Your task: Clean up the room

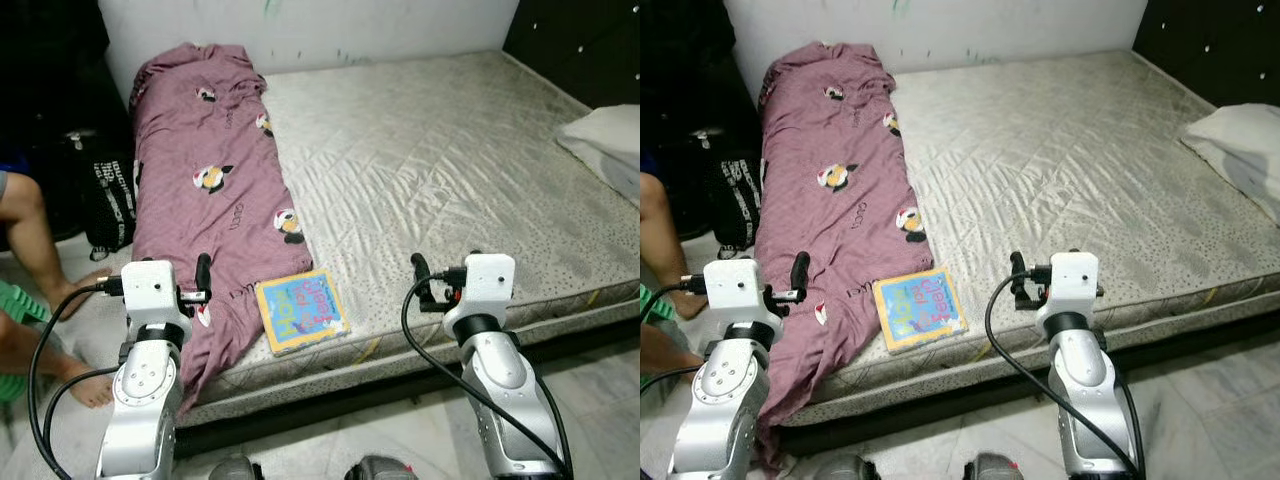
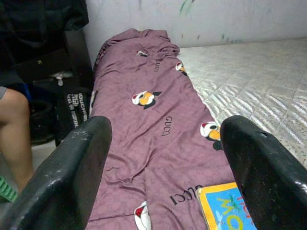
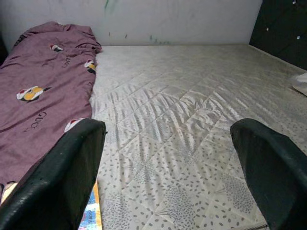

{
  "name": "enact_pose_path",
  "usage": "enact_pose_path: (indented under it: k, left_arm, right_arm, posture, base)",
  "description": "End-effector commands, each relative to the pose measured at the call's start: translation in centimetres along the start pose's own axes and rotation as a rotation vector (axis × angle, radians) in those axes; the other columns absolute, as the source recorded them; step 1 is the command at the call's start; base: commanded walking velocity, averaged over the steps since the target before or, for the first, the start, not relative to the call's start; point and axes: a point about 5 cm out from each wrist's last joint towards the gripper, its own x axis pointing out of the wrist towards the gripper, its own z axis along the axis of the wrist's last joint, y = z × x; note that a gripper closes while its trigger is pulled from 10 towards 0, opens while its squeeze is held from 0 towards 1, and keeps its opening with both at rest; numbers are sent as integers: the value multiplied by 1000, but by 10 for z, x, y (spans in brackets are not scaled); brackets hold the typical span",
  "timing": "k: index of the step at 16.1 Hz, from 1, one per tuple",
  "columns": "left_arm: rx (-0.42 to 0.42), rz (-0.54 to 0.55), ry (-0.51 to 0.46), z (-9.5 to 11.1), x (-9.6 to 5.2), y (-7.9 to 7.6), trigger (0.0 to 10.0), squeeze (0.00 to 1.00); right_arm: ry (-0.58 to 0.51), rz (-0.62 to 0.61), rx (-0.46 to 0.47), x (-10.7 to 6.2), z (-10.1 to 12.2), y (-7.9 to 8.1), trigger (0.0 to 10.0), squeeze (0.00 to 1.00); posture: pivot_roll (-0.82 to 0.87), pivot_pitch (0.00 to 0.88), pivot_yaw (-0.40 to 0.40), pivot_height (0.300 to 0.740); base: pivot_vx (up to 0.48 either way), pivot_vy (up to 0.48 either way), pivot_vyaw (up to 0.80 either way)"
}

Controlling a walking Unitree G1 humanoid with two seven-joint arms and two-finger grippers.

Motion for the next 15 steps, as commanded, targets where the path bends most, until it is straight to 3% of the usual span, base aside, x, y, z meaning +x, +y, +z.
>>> enact_pose_path:
  k: [1,5,13,14,15]
  left_arm:
    - [11,9,-25,7,1,0,10000,0]
    - [4,13,-32,10,2,-2,10000,0]
    - [-76,80,10,7,1,3,10000,0]
    - [-97,97,25,6,2,5,10000,0]
    - [-102,102,28,6,3,6,10000,0]
  right_arm:
    - [-8,8,7,1,3,0,10000,0]
    - [-2,8,15,1,3,-1,10000,0]
    - [-3,44,26,3,4,0,10000,0]
    - [-15,65,40,4,7,2,10000,1000]
    - [-21,72,37,5,8,2,10000,1000]
  posture:
    - [-102,30,22,645]
    - [-99,33,17,615]
    - [-97,44,1,615]
    - [-102,61,3,615]
    - [-104,66,3,615]
  base:
    - [0,0,0]
    - [0,0,0]
    - [0,0,0]
    - [0,0,0]
    - [0,0,0]
